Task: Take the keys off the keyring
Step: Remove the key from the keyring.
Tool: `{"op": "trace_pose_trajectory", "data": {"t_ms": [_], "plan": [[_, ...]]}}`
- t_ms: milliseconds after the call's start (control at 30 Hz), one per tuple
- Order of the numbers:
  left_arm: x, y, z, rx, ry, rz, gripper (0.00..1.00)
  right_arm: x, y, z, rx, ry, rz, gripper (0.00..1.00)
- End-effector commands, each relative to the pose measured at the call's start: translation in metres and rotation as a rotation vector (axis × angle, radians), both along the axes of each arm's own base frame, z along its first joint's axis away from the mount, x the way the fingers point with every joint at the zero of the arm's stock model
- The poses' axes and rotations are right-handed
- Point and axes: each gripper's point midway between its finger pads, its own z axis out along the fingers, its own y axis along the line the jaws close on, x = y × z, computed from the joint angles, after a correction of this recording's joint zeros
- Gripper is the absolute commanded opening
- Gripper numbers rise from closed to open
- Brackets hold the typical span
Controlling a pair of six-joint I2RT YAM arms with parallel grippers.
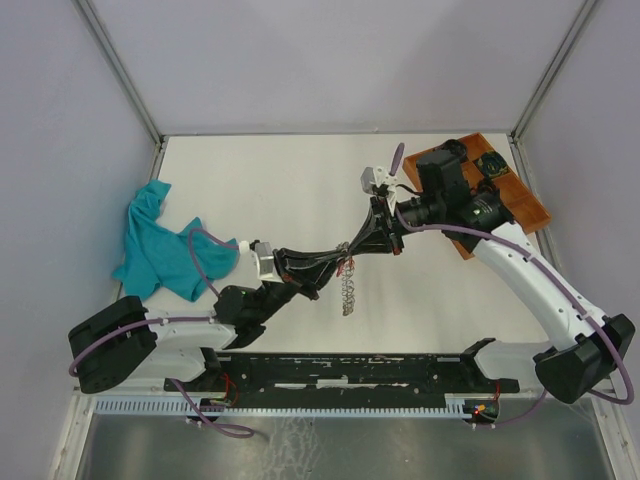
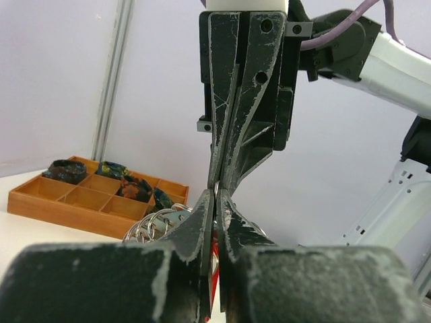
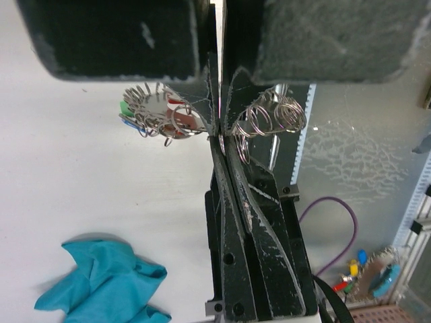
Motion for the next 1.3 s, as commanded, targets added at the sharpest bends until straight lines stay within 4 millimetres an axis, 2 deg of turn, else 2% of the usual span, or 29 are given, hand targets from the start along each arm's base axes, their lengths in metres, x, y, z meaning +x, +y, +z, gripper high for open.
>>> {"op": "trace_pose_trajectory", "data": {"t_ms": [0,67,133,233,333,533,700,767,1067,1267], "plan": [[-0.014,0.009,0.031,-0.072,-0.066,-0.031,0.14,0.002,-0.007,0.005,-0.075,-0.078,-0.008,0.01],[-0.015,0.009,0.022,-0.022,-0.07,-0.023,0.28,0.0,-0.013,0.003,-0.121,-0.085,0.006,0.01],[-0.015,0.01,0.012,0.035,-0.071,-0.011,0.36,0.0,-0.018,-0.002,-0.175,-0.108,0.022,0.01],[-0.013,0.011,0.0,0.125,-0.085,0.019,0.43,-0.002,-0.026,-0.009,-0.273,-0.143,0.046,0.01],[-0.013,0.013,-0.009,0.218,-0.123,0.046,0.45,-0.005,-0.034,-0.017,-0.381,-0.195,0.075,0.01],[-0.012,0.003,-0.033,0.4,-0.21,0.046,0.45,-0.007,-0.045,-0.029,-0.594,-0.335,0.126,0.01],[0.003,0.002,-0.045,0.436,-0.179,0.107,0.31,-0.006,-0.05,-0.026,-0.64,-0.393,0.128,0.01],[0.006,0.0,-0.048,0.434,-0.164,0.115,0.3,-0.008,-0.049,-0.023,-0.63,-0.395,0.129,0.01],[0.007,-0.026,-0.03,0.372,-0.168,0.047,0.3,-0.018,-0.042,-0.022,-0.58,-0.361,0.145,0.01],[-0.001,-0.039,-0.023,0.344,-0.182,-0.024,0.31,-0.018,-0.042,-0.027,-0.581,-0.348,0.144,0.01]]}}
